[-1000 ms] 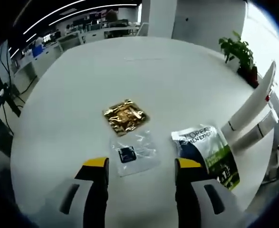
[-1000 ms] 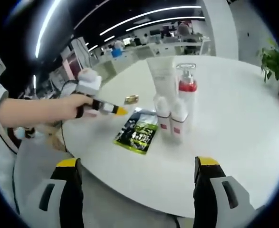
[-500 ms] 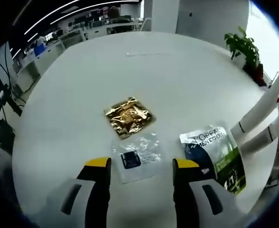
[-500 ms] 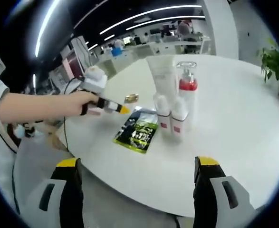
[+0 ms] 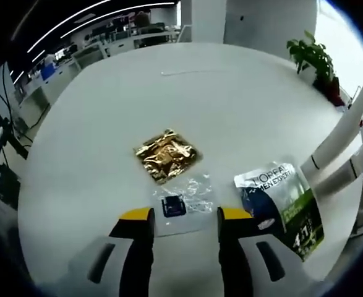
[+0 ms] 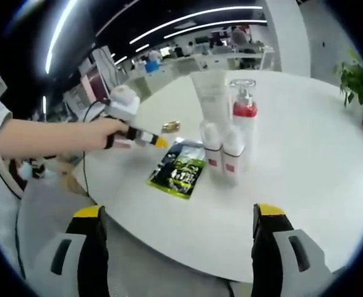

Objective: Arrange the skincare products in the storage area until every visible bottle or jar stands upright without overlapping.

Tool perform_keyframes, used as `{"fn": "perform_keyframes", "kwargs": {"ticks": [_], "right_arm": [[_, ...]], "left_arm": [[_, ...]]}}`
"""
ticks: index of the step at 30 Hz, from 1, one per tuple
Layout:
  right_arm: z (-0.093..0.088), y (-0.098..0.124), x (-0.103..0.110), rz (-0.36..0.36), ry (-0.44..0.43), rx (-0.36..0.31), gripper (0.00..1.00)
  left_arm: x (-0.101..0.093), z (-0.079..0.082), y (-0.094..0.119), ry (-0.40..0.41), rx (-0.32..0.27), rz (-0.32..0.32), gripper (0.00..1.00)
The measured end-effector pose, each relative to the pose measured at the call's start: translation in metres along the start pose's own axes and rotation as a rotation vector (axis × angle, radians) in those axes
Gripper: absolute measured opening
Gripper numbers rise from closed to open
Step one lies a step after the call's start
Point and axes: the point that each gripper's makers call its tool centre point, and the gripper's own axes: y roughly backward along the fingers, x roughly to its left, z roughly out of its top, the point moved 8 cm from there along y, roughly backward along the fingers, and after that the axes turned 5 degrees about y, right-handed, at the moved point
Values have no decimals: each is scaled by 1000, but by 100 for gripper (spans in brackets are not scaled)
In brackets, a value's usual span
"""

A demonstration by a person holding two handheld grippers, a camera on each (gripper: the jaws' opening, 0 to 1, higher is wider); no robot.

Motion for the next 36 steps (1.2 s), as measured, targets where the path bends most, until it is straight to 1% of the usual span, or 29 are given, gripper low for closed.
{"fn": "perform_keyframes", "kwargs": {"ticks": [5,7,9,11,13,15,21,22,24,27,28,33,35,36], "right_arm": [[0,0,0,-2,1,1,97],[0,0,0,-2,2,1,97],[0,0,0,-3,4,2,98],[0,0,0,-4,3,2,98],[0,0,0,-2,4,1,98],[0,-1,0,-1,7,2,98],[1,-1,1,2,10,-2,98],[1,-1,1,4,10,-4,98],[2,0,1,6,11,-7,98],[3,0,1,8,9,-13,98],[3,1,1,7,8,-15,98],[3,1,2,7,4,-25,97],[4,1,3,12,4,-30,97],[4,1,4,15,3,-33,97]], "left_arm": [[1,2,-1,0,-12,-6,37],[0,2,3,1,-22,-10,37],[0,1,6,1,-35,-16,37],[1,-1,5,-3,-43,-21,37],[1,-1,7,-3,-48,-26,37],[-1,-5,18,1,-58,-33,37],[-2,-7,20,-2,-83,-58,37],[-4,-10,27,-2,-97,-73,36],[-7,-9,37,-19,-132,-92,37],[-9,-9,44,-55,-140,-100,37],[-12,-11,51,-64,-144,-101,37],[-17,-13,67,-87,-177,-127,37],[-24,-10,79,-116,-198,-142,37],[-24,-12,82,-120,-205,-144,37]]}}
